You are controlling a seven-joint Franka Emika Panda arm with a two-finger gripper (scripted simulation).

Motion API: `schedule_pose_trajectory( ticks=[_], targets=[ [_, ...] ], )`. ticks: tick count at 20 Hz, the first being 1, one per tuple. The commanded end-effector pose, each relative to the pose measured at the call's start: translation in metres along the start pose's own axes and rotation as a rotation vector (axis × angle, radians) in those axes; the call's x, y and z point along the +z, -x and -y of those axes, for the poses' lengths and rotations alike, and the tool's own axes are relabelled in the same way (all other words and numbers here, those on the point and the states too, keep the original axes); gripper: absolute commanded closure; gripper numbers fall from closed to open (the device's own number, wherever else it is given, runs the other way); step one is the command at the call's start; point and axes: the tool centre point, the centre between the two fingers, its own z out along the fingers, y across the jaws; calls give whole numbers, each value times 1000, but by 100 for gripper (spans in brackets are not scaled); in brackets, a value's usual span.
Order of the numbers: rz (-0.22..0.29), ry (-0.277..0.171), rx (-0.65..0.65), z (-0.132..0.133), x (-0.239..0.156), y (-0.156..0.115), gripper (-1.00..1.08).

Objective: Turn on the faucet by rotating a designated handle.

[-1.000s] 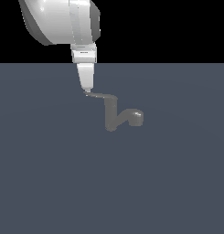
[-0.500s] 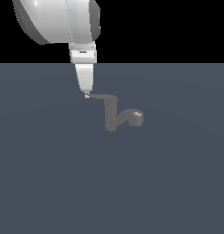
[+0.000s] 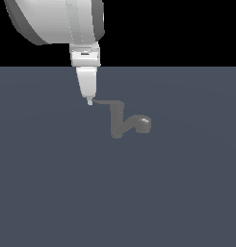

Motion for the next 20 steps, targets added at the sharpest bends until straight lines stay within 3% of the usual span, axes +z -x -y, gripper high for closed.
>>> schedule_pose_trajectory(
  ticks=[1,20],
  targets=[
    [-1,1,4,-6,0,-6,108],
    [-1,5,7,-64,1,-44,108]
  ],
)
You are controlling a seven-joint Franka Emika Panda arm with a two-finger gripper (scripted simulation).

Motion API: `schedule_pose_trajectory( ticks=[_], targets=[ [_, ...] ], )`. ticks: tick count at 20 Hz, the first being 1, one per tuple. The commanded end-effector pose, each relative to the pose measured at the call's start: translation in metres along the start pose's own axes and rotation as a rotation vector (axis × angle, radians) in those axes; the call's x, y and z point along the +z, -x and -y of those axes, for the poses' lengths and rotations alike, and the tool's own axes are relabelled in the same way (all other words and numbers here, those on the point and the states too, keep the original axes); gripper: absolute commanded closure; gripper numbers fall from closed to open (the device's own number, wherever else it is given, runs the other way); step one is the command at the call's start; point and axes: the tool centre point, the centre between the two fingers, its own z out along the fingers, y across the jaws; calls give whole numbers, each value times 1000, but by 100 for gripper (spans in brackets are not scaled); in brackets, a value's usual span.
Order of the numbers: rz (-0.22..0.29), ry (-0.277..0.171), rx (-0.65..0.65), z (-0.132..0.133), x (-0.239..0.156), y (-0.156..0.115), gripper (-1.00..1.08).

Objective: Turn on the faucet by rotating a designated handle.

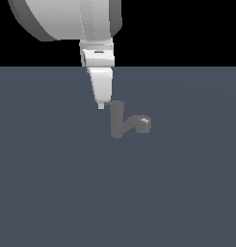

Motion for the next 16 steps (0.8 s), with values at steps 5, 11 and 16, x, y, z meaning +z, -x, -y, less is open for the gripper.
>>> schedule_pose_trajectory(
  ticks=[5,11,16],
  targets=[
    [1,3,4,-8,1,-17,108],
    [-1,6,10,-17,2,-55,108],
    [-1,8,14,-24,2,-85,108]
  ],
)
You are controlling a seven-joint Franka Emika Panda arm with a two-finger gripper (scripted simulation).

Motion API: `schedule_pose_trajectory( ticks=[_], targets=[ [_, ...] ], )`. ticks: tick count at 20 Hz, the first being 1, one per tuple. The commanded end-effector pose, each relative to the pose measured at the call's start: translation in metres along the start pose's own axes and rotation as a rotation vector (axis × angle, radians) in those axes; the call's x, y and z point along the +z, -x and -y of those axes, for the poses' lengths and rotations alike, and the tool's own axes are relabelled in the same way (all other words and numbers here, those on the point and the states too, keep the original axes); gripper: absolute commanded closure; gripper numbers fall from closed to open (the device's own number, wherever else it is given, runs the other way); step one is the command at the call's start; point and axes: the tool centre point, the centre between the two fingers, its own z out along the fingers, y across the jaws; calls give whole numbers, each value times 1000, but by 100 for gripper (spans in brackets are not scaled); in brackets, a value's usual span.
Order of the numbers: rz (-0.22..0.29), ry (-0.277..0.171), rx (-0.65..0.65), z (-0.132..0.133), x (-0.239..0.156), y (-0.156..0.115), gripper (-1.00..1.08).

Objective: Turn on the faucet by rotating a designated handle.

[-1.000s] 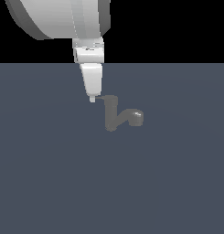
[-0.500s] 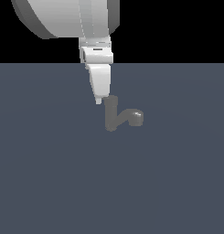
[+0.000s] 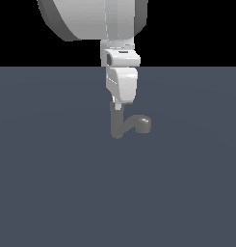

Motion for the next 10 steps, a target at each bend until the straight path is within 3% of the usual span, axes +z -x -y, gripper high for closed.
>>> schedule_pose_trajectory(
  ticks=[1,2,3,10],
  targets=[
    [-7,3,48,-10,3,-40,108],
    [-7,3,48,-10,3,-40,108],
    [5,-2,3,-1,0,-10,108],
    [2,-1,14,8,1,-33,108]
  ],
)
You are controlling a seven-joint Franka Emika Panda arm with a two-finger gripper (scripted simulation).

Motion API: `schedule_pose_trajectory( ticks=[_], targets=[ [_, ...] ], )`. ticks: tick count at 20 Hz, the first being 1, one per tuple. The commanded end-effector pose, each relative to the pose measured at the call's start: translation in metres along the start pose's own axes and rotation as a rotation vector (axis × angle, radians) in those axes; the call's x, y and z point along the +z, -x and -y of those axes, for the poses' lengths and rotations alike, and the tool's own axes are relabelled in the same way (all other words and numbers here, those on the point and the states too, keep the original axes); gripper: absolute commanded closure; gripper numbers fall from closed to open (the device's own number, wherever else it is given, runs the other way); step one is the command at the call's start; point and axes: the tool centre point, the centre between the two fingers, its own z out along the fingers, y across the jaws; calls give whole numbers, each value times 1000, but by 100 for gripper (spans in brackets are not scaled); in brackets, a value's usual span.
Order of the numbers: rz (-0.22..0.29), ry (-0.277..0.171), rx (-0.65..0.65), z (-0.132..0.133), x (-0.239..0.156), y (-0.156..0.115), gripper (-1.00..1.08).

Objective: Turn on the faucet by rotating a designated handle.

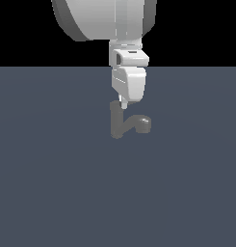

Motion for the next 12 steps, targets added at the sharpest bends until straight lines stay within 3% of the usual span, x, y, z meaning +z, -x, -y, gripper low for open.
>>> schedule_pose_trajectory(
  ticks=[1,12],
  targets=[
    [-6,-7,12,6,1,-14,108],
    [-10,-5,28,19,2,-50,108]
  ],
)
